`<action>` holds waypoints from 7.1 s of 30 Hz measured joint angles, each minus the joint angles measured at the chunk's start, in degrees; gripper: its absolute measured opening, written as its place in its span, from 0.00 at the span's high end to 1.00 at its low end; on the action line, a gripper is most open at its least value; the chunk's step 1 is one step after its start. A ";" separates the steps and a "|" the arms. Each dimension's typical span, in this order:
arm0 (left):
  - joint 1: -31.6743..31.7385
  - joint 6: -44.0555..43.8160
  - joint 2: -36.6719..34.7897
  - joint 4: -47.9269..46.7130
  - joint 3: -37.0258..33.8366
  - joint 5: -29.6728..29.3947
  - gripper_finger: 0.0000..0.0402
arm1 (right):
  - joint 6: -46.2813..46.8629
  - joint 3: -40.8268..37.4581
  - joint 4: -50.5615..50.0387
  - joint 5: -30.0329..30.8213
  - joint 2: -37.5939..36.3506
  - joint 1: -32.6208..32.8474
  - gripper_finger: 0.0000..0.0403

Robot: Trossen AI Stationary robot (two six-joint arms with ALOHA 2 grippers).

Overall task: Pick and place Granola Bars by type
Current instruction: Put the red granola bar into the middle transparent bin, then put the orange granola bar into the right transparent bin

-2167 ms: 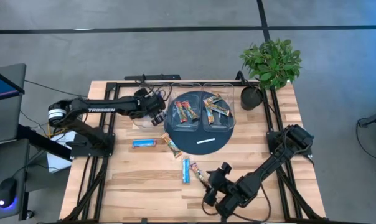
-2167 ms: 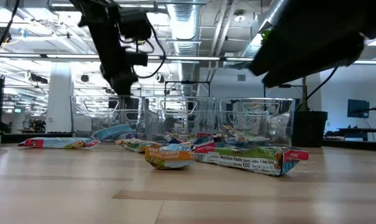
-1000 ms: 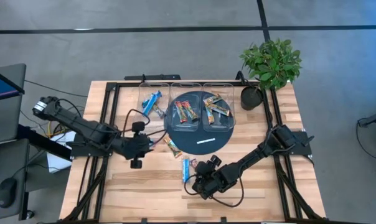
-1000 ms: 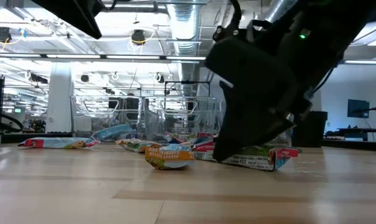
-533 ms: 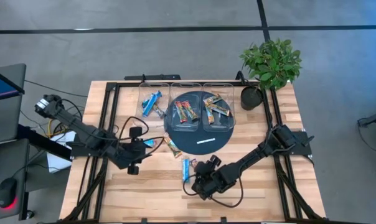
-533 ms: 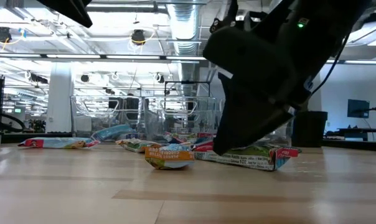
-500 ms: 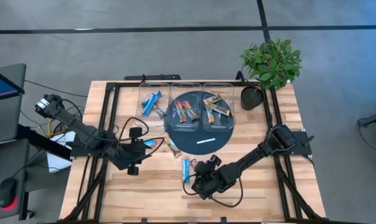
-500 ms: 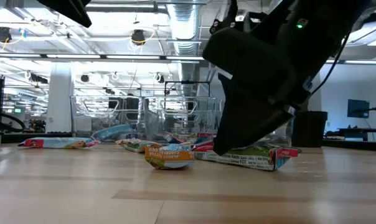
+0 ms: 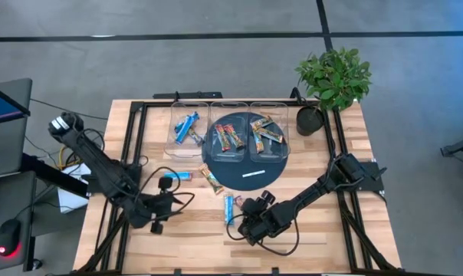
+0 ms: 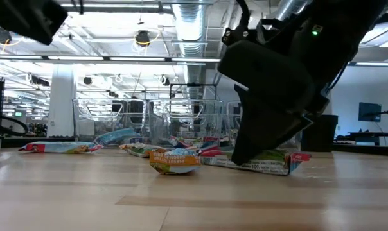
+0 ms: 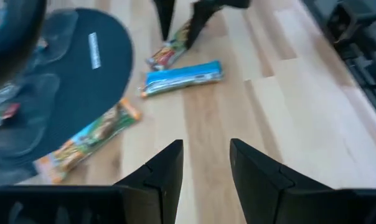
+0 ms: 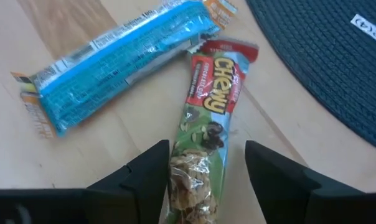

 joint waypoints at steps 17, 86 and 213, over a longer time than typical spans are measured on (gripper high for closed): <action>-6.05 0.62 -0.01 23.40 -15.44 -10.62 0.68 | -4.03 -2.32 1.57 -0.37 -0.14 1.49 0.78; -6.03 -7.11 -0.02 22.75 -17.56 -11.48 0.68 | -10.19 23.00 -8.97 11.13 0.01 -35.24 0.48; -5.96 -17.64 -0.02 6.96 -17.56 -21.87 0.68 | 25.35 46.57 -58.12 19.18 13.04 -1.28 0.84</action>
